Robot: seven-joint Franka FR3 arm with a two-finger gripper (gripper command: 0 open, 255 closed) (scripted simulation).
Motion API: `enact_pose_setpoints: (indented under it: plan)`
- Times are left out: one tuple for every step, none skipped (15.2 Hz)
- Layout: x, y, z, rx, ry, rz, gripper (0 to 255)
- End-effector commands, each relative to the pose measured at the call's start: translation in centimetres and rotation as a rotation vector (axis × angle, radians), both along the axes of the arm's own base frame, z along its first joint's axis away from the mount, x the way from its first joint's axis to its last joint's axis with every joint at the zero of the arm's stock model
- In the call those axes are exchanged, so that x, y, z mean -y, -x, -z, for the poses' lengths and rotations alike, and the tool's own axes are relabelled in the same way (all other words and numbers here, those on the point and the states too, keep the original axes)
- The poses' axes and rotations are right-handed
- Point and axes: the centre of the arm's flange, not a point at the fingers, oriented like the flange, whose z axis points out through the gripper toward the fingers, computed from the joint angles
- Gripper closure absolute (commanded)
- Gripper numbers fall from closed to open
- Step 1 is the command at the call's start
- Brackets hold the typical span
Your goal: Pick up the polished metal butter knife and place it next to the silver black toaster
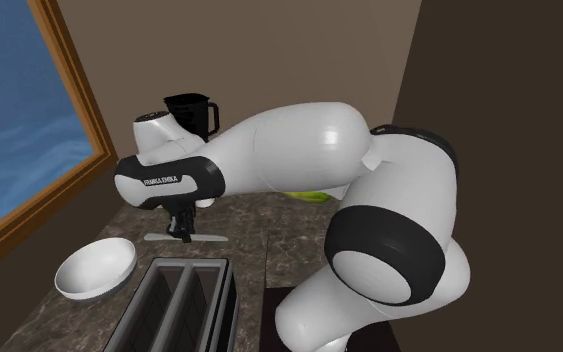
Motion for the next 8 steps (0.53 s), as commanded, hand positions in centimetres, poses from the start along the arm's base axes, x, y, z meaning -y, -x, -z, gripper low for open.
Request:
enact_pose_setpoints:
  plan:
    - [0.1,0.0,1.1,0.0,0.0,0.0,255]
    - [0.1,0.0,1.7,0.0,0.0,0.0,255]
    - [0.1,0.0,2.2,0.0,0.0,0.0,255]
    - [0.1,0.0,2.7,0.0,0.0,0.0,255]
    - [0.1,0.0,3.2,0.0,0.0,0.0,255]
    - [0.1,0.0,3.8,0.0,0.0,0.0,255]
    - [0.1,0.0,4.3,0.0,0.0,0.0,255]
    - [0.1,0.0,4.8,0.0,0.0,0.0,255]
